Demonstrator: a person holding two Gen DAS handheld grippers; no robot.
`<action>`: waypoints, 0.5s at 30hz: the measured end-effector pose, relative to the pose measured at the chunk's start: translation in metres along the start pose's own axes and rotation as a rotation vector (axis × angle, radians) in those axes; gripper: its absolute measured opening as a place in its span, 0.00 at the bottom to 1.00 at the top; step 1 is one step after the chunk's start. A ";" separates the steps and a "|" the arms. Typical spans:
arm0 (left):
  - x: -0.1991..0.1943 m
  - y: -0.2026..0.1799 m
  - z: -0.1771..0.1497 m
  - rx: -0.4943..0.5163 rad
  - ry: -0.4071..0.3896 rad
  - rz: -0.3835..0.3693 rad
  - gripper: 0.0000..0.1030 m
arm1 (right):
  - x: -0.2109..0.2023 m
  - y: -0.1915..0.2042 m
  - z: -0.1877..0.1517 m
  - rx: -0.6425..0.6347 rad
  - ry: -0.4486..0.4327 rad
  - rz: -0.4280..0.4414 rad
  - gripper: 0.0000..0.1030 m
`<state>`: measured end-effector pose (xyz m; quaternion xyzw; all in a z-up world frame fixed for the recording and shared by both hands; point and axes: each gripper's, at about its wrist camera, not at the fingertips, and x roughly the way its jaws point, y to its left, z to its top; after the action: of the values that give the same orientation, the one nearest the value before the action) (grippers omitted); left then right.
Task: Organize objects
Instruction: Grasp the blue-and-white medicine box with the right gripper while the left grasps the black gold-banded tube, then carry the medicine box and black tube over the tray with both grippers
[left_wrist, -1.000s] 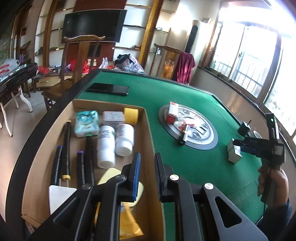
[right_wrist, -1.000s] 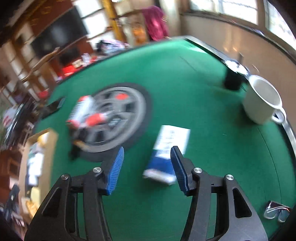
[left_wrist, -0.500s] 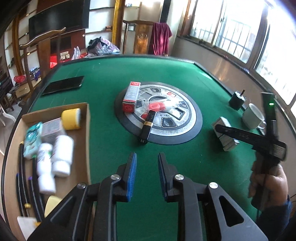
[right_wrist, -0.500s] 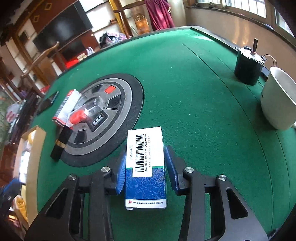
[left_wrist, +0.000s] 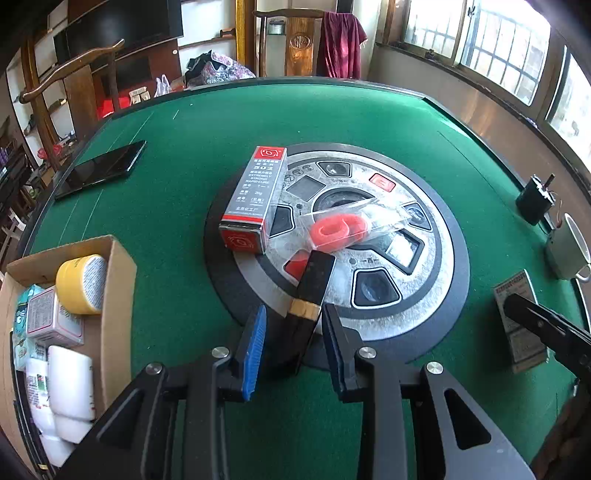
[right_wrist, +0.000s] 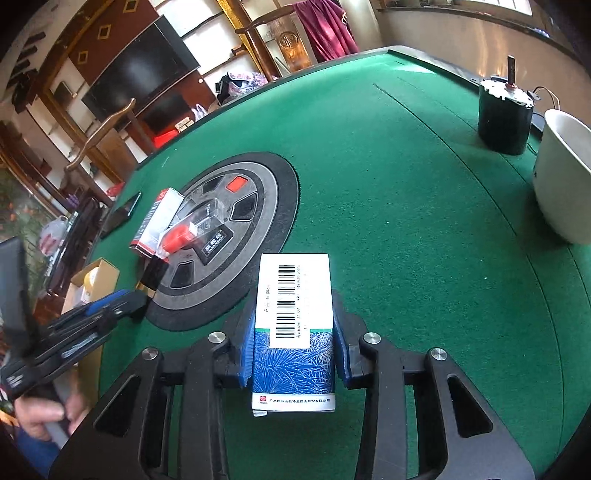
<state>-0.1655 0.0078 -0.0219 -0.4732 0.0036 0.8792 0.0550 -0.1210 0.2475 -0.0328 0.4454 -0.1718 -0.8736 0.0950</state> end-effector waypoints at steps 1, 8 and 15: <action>0.002 -0.001 0.000 -0.001 -0.012 0.015 0.29 | 0.000 0.000 0.000 0.000 -0.001 0.003 0.32; -0.010 -0.007 -0.020 -0.019 -0.044 0.043 0.16 | 0.000 0.006 -0.002 -0.015 -0.002 0.017 0.32; -0.045 -0.005 -0.057 -0.051 -0.082 -0.017 0.16 | -0.001 0.018 -0.006 -0.068 -0.006 0.022 0.32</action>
<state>-0.0935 0.0057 -0.0156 -0.4382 -0.0253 0.8971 0.0507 -0.1151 0.2294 -0.0284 0.4373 -0.1471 -0.8792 0.1190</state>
